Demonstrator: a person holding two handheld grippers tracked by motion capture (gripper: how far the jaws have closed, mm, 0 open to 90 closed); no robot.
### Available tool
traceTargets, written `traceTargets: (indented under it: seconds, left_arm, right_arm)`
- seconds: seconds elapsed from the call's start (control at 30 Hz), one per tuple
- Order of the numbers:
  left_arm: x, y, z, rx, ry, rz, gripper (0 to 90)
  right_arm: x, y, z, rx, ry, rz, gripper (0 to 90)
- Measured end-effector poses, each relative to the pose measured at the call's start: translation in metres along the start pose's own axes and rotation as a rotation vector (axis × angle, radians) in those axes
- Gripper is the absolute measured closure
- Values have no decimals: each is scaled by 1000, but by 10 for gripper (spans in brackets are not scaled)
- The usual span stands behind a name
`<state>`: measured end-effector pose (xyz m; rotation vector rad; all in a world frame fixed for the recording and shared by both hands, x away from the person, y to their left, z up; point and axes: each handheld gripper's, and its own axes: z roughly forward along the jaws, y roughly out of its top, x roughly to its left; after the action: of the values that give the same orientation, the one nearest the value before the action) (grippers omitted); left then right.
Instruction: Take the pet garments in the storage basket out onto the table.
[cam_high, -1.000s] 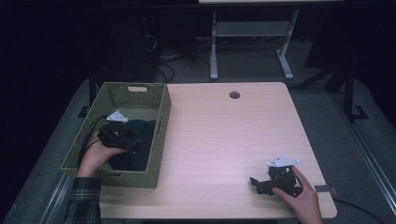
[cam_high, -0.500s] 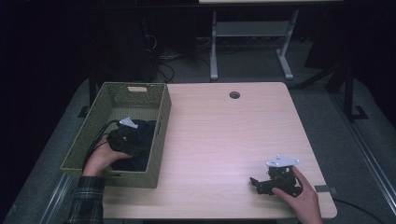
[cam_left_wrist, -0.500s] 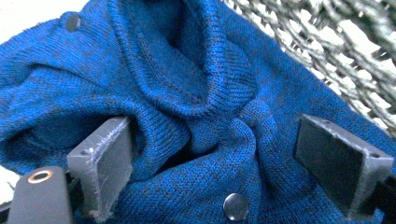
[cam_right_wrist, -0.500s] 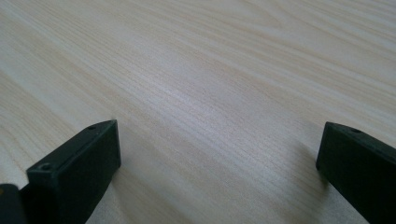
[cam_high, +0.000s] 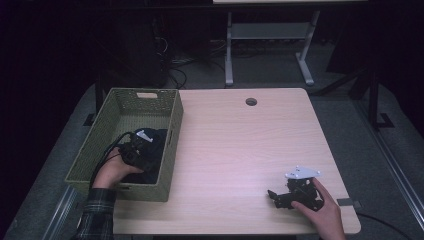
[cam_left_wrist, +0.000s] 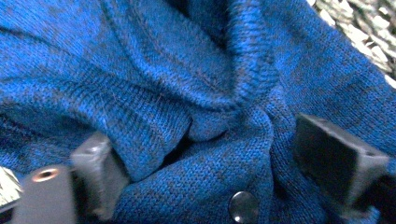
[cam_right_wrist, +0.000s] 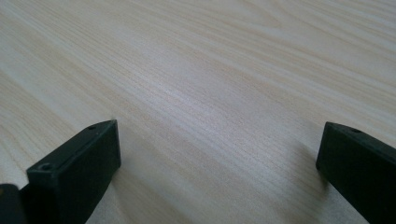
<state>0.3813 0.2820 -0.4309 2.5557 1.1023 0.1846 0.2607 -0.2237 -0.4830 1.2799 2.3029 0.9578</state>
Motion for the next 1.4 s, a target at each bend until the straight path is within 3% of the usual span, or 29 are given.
traceTargets:
  seconds: [0.07,0.13,0.23,0.3,0.4,0.93,1.23,1.4]
  left_arm:
    - [1,-1,-3,-1,-18,-20,393]
    - [3,-1,-7,-1,-47,-26,609]
    - [5,1,-11,6,-70,-50,682]
    - [8,0,-17,-28,-89,-80,690]
    - [12,-2,-28,-117,-114,-122,693]
    - [23,-11,-74,-448,-134,-198,687]
    - [21,-14,-98,-600,-110,-201,689]
    - [14,-12,-112,-645,-93,-182,689]
  right_arm:
    - [0,0,0,0,0,0,0]
    - [0,0,0,0,0,0,0]
    - [0,0,0,0,0,0,0]
    - [0,0,0,0,0,0,0]
    - [0,0,0,0,0,-1,0]
    - [0,0,0,0,0,0,0]
    - [0,0,0,0,0,-2,0]
    - [0,0,0,0,0,-1,0]
